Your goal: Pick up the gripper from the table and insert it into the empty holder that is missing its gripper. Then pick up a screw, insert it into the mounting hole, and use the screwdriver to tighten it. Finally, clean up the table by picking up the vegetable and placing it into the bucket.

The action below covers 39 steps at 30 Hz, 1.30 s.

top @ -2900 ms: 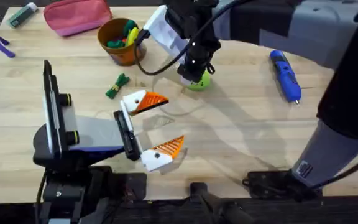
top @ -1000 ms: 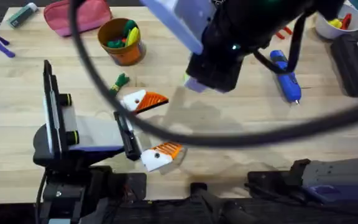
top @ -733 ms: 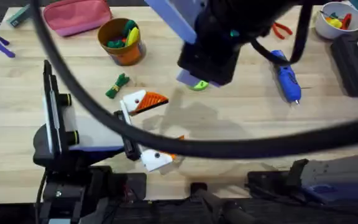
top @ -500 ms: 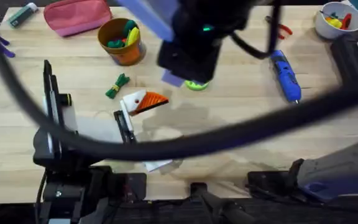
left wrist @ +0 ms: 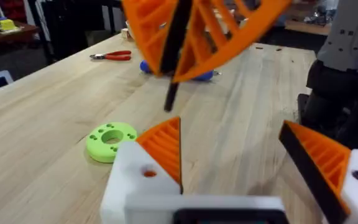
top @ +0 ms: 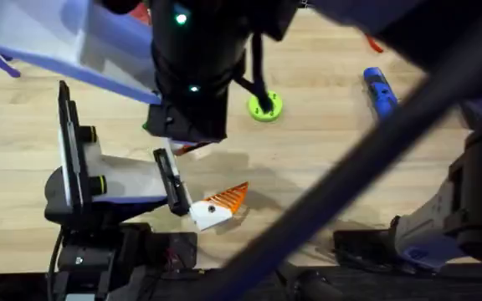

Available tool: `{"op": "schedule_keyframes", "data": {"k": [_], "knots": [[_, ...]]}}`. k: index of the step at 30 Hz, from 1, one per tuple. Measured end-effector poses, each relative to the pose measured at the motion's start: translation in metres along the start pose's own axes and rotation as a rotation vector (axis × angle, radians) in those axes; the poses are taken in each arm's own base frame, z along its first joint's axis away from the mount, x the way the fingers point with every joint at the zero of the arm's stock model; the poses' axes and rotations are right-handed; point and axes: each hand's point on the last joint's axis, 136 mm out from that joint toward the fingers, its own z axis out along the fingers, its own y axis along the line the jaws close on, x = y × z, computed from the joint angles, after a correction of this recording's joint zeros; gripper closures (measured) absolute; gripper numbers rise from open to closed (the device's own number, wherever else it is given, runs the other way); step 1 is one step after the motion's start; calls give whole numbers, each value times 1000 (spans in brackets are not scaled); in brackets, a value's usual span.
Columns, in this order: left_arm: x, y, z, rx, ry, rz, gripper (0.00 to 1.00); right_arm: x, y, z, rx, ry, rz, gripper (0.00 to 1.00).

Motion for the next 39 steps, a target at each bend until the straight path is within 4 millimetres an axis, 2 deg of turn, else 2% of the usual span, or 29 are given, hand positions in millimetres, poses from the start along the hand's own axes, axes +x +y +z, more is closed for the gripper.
{"op": "schedule_keyframes", "data": {"k": [4,21,39], "knots": [[0,0,0,0,0,0,15,-7,1,5,3,-13,-42,996],[0,0,0,0,0,0,15,-9,3,21,-16,20,-286,996],[0,0,0,0,0,0,15,-9,3,28,-20,34,-314,996]]}}
